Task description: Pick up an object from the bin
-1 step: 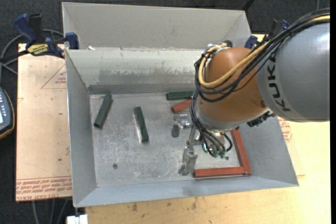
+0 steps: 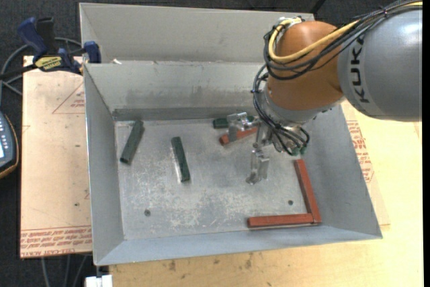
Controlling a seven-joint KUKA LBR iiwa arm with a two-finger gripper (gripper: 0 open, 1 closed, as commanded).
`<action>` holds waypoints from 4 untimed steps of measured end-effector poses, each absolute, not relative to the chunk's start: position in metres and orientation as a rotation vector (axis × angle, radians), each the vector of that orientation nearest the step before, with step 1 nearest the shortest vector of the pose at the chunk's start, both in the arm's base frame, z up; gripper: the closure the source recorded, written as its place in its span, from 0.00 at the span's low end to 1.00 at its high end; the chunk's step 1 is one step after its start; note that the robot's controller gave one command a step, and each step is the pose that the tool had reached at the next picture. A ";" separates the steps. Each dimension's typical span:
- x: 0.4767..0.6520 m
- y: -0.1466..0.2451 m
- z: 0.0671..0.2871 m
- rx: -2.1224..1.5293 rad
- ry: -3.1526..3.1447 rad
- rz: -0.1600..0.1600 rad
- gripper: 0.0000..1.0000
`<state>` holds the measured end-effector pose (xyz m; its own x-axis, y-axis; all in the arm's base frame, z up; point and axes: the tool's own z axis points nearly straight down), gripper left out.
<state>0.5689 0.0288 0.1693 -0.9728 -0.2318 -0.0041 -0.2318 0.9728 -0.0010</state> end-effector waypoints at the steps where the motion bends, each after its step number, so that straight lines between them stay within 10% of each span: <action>1: 0.658 0.000 0.145 -0.409 3.106 -0.001 0.00; 2: 0.654 -0.038 0.070 -0.039 3.139 0.002 0.00; 3: 0.657 -0.038 0.075 -0.038 3.130 0.002 1.00; 4: 0.646 -0.033 0.153 -0.753 3.040 -0.002 1.00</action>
Offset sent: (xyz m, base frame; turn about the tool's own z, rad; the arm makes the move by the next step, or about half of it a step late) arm 0.0854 -0.0274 -0.0231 -0.0321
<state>0.6459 -0.0331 0.1531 -0.8843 -0.4669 -0.0090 -0.4669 0.8843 -0.0035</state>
